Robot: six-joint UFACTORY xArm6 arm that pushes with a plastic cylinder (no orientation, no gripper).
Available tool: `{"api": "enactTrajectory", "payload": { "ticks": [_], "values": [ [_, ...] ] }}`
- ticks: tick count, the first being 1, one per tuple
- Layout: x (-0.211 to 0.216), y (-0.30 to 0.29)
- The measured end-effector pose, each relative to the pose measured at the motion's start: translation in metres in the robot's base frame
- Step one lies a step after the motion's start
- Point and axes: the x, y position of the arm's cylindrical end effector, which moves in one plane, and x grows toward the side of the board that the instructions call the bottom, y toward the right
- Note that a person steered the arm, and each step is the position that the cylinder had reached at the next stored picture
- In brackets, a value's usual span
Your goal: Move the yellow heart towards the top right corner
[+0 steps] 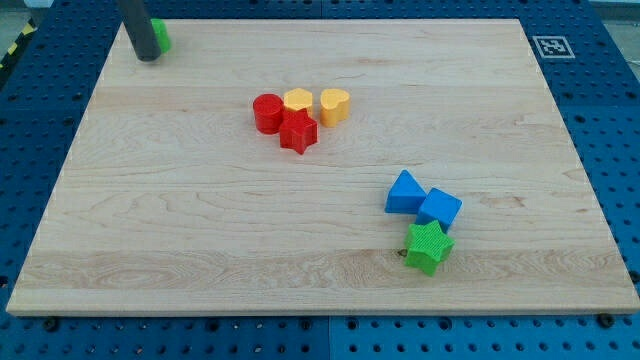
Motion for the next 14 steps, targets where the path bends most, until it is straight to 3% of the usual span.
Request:
{"api": "enactTrajectory", "payload": {
  "ticks": [3,6,7,10,11,14],
  "values": [
    [-0.008,0.0],
    [0.075,0.117],
    [0.079,0.167],
    [0.148,0.233],
    [0.149,0.258],
    [0.103,0.252]
  ]
}}
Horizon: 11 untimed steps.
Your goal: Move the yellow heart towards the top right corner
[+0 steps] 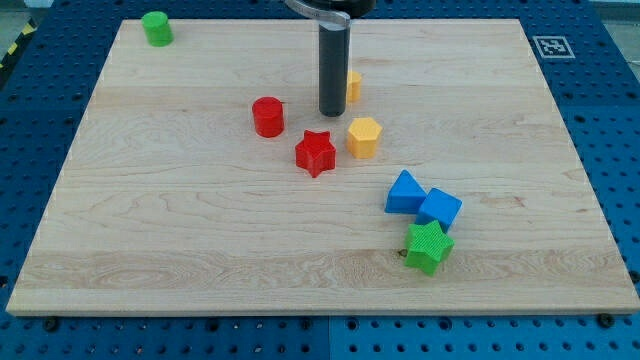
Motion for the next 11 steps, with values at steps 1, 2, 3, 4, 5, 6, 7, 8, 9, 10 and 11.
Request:
{"api": "enactTrajectory", "payload": {
  "ticks": [1,2,3,4,5,6,7,8,9,10,11],
  "values": [
    [-0.021,0.0],
    [-0.046,0.0],
    [-0.055,0.016],
    [-0.055,0.056],
    [-0.055,0.091],
    [-0.055,0.103],
    [-0.055,0.103],
    [-0.055,0.102],
    [-0.063,0.102],
    [-0.083,0.103],
    [-0.089,0.115]
  ]
}}
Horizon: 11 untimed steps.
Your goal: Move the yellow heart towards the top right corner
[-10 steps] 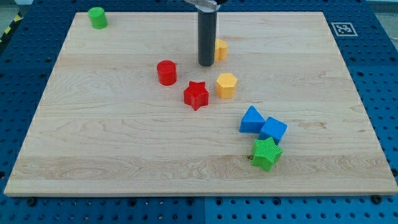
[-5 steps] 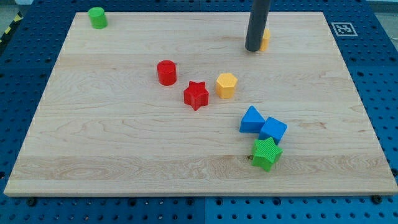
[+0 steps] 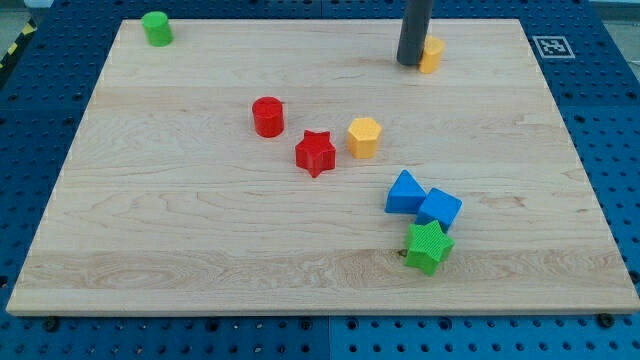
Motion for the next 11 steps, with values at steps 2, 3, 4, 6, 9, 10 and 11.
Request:
{"api": "enactTrajectory", "payload": {
  "ticks": [2,3,4,6,9,10,11],
  "values": [
    [0.013,0.028],
    [0.013,0.042],
    [0.012,0.056],
    [-0.004,0.079],
    [-0.041,0.1],
    [-0.035,0.081],
    [0.001,0.011]
  ]
}}
